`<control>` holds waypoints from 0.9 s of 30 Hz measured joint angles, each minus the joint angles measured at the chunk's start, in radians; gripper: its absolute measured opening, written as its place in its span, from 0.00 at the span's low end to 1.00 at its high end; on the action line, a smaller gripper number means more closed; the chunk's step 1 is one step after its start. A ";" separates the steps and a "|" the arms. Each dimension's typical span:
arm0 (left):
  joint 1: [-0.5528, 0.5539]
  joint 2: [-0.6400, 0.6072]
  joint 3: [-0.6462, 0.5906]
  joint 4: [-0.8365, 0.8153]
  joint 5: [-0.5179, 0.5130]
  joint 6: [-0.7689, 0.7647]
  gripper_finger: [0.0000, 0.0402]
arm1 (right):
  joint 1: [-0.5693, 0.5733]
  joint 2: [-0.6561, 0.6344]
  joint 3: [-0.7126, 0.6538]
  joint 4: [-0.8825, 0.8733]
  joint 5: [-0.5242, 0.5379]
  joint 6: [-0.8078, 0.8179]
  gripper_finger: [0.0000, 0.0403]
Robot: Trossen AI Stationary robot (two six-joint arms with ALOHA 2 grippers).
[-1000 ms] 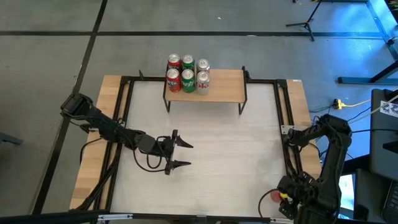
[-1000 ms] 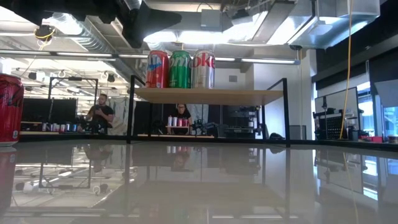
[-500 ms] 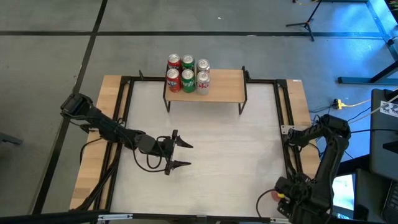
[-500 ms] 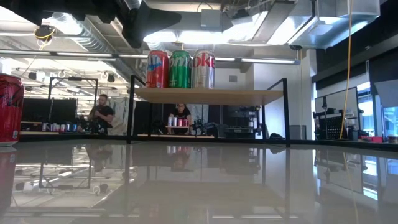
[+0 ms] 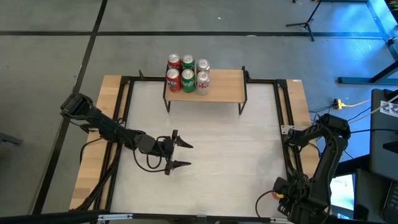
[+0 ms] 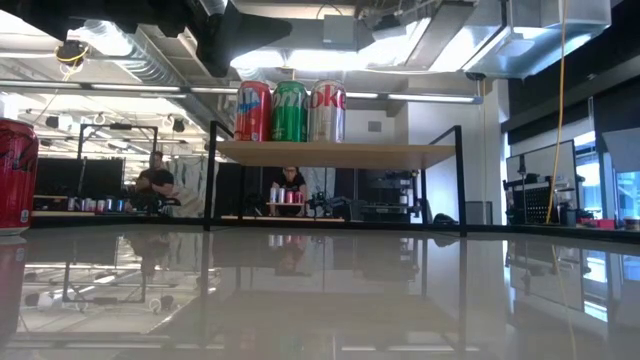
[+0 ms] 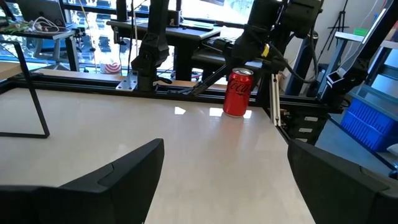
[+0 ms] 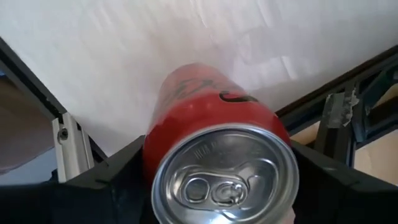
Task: Place canned beverage on shelf
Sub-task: Put the bottom red black soda can on the shelf
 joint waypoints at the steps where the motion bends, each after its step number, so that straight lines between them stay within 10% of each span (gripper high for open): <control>1: 0.000 0.000 0.000 0.000 0.000 0.000 0.83 | 0.000 0.000 0.004 -0.002 0.009 -0.013 0.73; 27: -0.026 0.000 0.000 -0.004 -0.001 -0.029 0.83 | -0.431 -0.001 0.453 -0.342 0.371 -0.843 0.73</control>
